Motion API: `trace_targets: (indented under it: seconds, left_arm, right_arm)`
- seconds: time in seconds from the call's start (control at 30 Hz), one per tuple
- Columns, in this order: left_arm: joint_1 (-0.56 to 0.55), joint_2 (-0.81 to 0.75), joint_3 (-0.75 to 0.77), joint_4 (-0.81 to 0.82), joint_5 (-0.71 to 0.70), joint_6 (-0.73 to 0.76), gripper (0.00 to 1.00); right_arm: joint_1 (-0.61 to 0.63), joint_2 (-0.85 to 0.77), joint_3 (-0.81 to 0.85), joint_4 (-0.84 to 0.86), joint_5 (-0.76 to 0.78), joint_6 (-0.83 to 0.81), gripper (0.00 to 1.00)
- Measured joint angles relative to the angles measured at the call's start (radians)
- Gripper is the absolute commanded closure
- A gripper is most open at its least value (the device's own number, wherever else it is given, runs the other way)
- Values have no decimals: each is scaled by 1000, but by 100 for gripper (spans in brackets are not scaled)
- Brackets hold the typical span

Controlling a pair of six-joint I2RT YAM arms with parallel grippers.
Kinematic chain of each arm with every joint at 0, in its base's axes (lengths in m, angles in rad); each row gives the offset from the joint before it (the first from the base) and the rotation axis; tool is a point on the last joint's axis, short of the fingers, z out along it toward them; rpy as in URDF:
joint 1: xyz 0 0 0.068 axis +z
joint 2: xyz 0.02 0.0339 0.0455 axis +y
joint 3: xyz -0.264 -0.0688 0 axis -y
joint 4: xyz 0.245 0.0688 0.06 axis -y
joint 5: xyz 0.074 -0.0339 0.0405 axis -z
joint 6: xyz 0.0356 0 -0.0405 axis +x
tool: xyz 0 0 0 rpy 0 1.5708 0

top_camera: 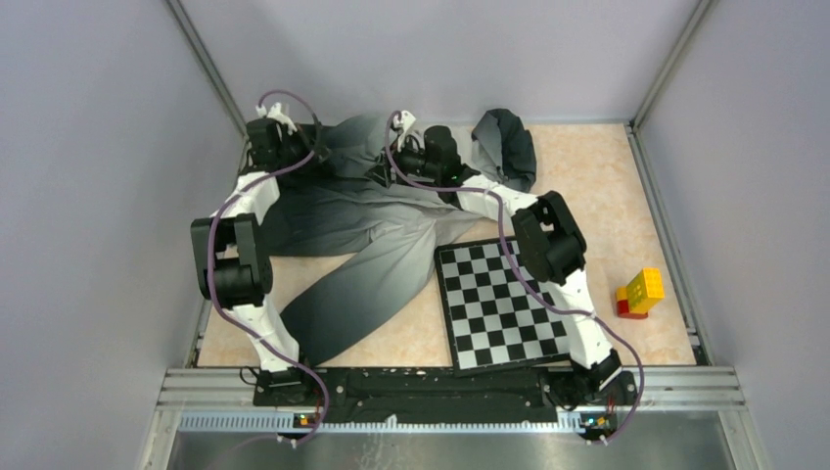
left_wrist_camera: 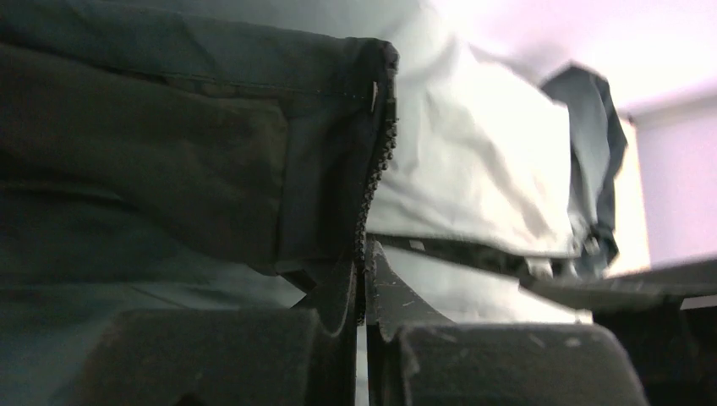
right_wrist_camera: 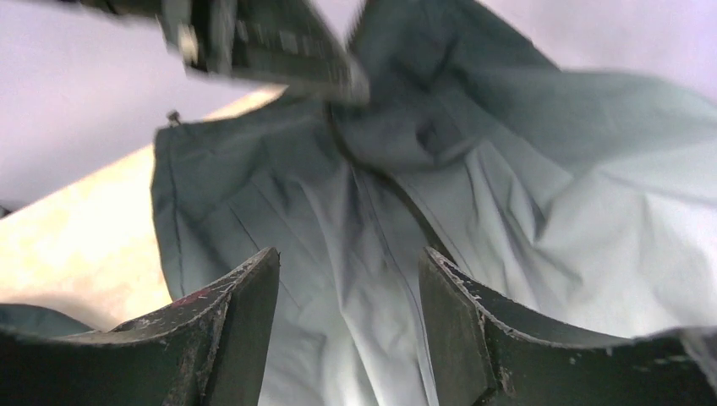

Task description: Zip up the jacket

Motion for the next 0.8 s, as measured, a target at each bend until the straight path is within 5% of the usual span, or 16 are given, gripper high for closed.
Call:
trace_targets:
  seconds: [0.3,0.5,0.57,0.8]
  left_arm:
    - [1,-7,-141,90,349,6,100]
    - [18,-22,-204,291,519,-110,100]
    - [26,-21,-231,365,555,-171,100]
    - [39,-22,-254,452,591,-249,100]
  right_arm:
    - [13,174,263,32,-141,40,31]
    - [34,220,267,33,-193,41,33]
    - [40,222,267,32,-199,38,39]
    - [61,223,267,24,-126,-16,82]
